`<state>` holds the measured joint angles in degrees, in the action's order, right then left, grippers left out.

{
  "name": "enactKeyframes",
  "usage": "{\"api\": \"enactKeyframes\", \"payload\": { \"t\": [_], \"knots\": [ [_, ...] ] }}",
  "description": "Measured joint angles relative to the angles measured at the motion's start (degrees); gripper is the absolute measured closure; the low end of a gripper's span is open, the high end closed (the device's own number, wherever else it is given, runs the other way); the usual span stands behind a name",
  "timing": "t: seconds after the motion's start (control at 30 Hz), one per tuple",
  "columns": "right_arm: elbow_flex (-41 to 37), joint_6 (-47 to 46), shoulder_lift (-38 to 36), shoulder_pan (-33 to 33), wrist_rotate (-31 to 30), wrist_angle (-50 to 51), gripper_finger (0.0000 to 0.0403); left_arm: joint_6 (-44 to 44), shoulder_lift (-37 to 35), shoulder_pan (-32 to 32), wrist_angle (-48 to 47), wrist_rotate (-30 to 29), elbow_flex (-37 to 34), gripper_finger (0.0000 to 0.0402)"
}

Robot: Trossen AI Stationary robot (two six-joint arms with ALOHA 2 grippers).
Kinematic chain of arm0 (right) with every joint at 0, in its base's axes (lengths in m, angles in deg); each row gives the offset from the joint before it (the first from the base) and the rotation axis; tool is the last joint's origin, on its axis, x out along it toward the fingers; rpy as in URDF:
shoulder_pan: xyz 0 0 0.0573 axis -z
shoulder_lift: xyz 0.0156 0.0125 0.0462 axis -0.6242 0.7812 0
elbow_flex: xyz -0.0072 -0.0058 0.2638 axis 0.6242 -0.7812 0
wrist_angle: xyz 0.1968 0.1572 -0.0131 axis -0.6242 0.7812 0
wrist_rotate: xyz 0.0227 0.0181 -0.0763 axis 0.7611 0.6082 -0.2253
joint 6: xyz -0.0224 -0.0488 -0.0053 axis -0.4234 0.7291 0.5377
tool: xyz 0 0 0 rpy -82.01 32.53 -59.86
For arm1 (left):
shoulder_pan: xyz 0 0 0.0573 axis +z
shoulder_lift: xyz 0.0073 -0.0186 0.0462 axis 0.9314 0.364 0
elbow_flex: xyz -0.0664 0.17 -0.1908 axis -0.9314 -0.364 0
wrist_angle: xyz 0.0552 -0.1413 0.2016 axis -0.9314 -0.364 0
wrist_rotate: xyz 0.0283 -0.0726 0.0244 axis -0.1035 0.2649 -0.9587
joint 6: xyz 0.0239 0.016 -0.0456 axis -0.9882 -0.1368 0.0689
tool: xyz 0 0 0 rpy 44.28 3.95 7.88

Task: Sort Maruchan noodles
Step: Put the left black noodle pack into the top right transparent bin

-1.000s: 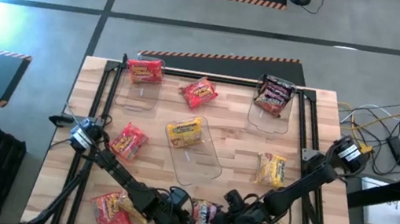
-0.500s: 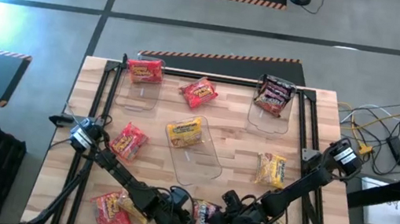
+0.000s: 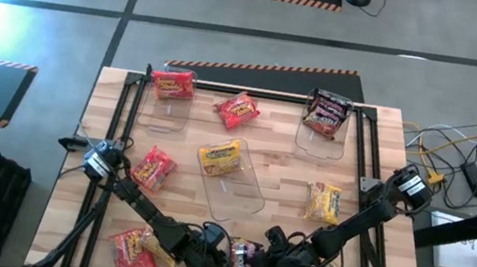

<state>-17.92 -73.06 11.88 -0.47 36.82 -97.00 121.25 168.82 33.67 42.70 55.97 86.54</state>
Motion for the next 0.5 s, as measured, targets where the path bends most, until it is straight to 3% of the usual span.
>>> {"api": "enactKeyframes", "payload": {
  "t": [0.3,0.5],
  "knots": [
    [0.1,2.7,-0.1,0.0,2.8,0.3,0.0303,-2.5,-1.1,0.0,0.0,1.0,0.1,0.0306],
    [0.1,4.9,-0.2,0.0,4.7,0.8,0.0304,-4.7,-1.3,0.3,1.3,4.8,0.1,0.0306]
  ]
}}
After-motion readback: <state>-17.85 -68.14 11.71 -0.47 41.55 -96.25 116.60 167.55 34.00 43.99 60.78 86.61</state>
